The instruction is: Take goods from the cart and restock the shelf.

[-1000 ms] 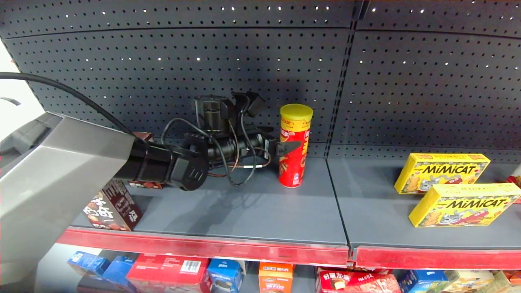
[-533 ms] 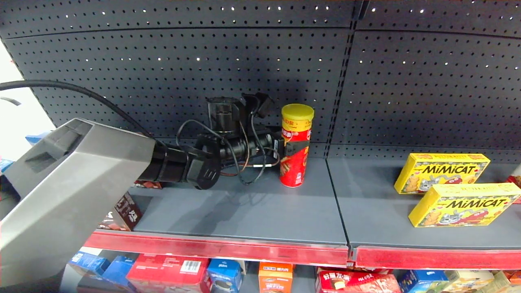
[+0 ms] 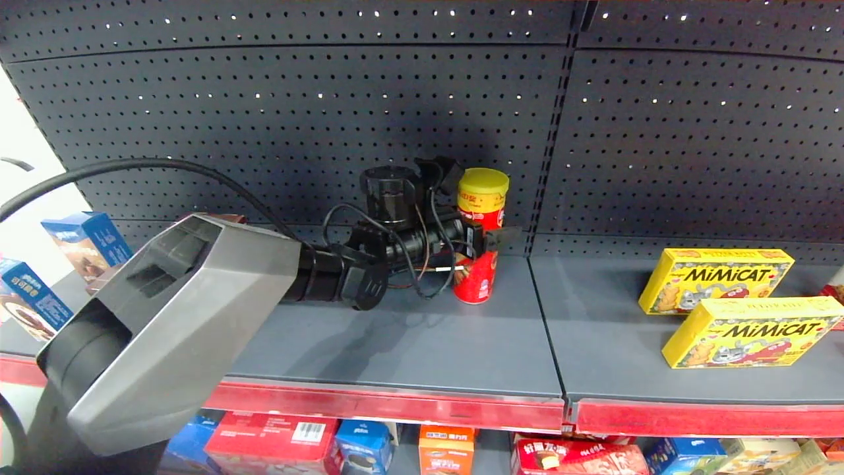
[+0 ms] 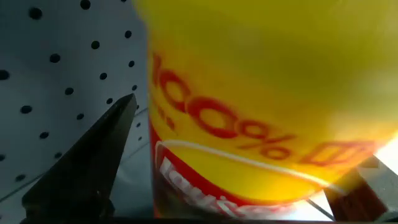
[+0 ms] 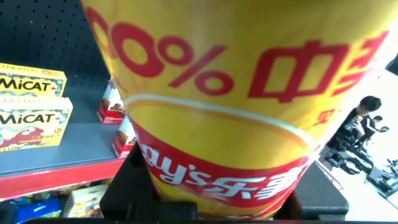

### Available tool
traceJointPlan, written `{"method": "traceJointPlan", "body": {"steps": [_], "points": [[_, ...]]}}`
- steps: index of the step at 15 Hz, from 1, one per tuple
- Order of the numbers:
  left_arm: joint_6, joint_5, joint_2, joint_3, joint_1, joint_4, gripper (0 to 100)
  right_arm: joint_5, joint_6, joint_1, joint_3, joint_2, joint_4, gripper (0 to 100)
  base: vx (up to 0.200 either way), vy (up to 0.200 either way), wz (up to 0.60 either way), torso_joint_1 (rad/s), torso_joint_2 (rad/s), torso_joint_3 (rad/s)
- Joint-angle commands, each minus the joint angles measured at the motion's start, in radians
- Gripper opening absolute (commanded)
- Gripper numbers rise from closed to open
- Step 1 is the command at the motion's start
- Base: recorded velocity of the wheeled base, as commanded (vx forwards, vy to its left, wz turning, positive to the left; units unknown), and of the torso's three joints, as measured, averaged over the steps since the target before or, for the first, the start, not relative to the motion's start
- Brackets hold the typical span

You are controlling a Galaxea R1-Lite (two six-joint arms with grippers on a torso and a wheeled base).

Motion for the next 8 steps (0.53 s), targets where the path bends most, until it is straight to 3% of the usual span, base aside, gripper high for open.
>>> {"method": "traceJointPlan", "body": {"steps": [1,2,4,8], "points": [[-0.032,-0.001,0.037,-0.013,0.005,-0.033,0,0.000,-0.001,0.000,-0.024,-0.008,0.015,0,0.000,0.000,0.00,0.000,0.00,0.000],[-0.063,-0.003,0.034,-0.012,0.001,-0.054,0,0.000,0.000,0.000,-0.030,-0.008,0.022,0,0.000,0.000,0.00,0.000,0.00,0.000],[-0.092,-0.001,0.028,-0.010,-0.002,-0.057,0,0.000,0.000,0.000,-0.030,-0.010,0.024,0,0.000,0.000,0.00,0.000,0.00,0.000],[-0.092,0.002,0.006,0.002,0.001,-0.057,0,0.000,0.000,0.000,-0.036,-0.011,0.024,0,0.000,0.000,0.00,0.000,0.00,0.000]]}}
